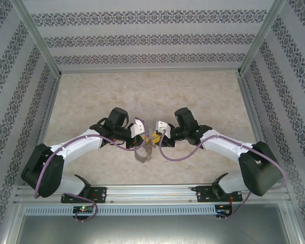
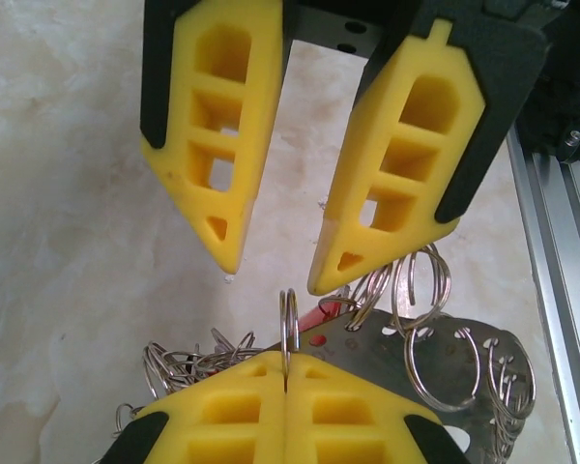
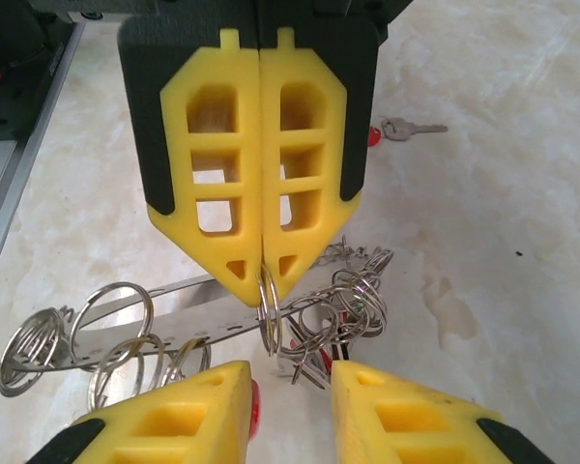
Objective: Put the keys on the keyring
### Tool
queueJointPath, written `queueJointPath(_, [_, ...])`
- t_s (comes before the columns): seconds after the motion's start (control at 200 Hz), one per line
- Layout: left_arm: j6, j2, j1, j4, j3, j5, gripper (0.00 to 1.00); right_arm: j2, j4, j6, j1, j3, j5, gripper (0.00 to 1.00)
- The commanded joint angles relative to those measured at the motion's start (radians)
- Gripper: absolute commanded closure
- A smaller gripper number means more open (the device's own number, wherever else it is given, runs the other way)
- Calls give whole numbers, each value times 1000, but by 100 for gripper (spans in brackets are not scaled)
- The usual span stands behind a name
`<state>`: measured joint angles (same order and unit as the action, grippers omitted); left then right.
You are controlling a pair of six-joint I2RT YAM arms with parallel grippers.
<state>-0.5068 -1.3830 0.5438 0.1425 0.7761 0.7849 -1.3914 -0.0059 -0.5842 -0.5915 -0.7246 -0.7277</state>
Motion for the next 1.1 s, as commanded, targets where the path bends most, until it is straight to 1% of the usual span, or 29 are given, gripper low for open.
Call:
queueJointPath(0.0, [8, 24, 13, -25, -3, 31, 100, -20, -9, -32, -1, -41, -56, 72])
queueJointPath(0.105, [7, 24, 12, -25, -4, 30, 100, -43, 5, -18, -1, -57, -79, 72])
queueJointPath(0.175, [6, 24, 12, -25, -2, 28, 100, -55, 6, -16, -1, -64, -97, 75])
queueJointPath(0.225, [7, 24, 13, -26, -2, 26, 100, -59, 18, -7, -1, -64, -102, 76])
queueJointPath(0.275, [7, 24, 13, -27, -3, 20, 100, -60, 17, -11, -2, -67, -107, 81])
queueJointPath(0.34, [7, 25, 13, -33, -6, 13, 100, -64, 16, -9, -2, -68, -101, 83])
queueJointPath(0.39, [8, 28, 12, -37, -7, 11, 100, -63, 13, -15, -1, -68, -100, 87])
queueJointPath(0.435, [10, 28, 13, -41, -9, 10, 100, -63, 19, -16, -1, -66, -101, 89])
queueJointPath(0.475, [10, 27, 13, -45, -10, 9, 98, -61, 20, -17, -1, -64, -106, 95])
queueJointPath(0.55, [9, 31, 12, -57, -19, 9, 94, -57, 25, -14, 3, -61, -117, 100])
queueJointPath(0.689, [11, 33, 13, -72, -32, 6, 89, -51, 61, 11, 18, -49, -149, 100])
queueJointPath(0.839, [15, 31, 12, -81, -41, 4, 87, -50, 97, 41, 29, -38, -181, 100])
queueJointPath(0.929, [20, 30, 12, -90, -44, 3, 87, -52, 103, 49, 32, -37, -187, 100])
queueJointPath(0.994, [24, 31, 12, -95, -44, 2, 90, -53, 105, 53, 32, -38, -188, 100])
queueJointPath(1.059, [34, 34, 12, -111, -47, 1, 89, -55, 103, 56, 32, -39, -190, 100])
queueJointPath(1.094, [38, 36, 12, -119, -50, 1, 87, -56, 102, 57, 30, -39, -190, 100])
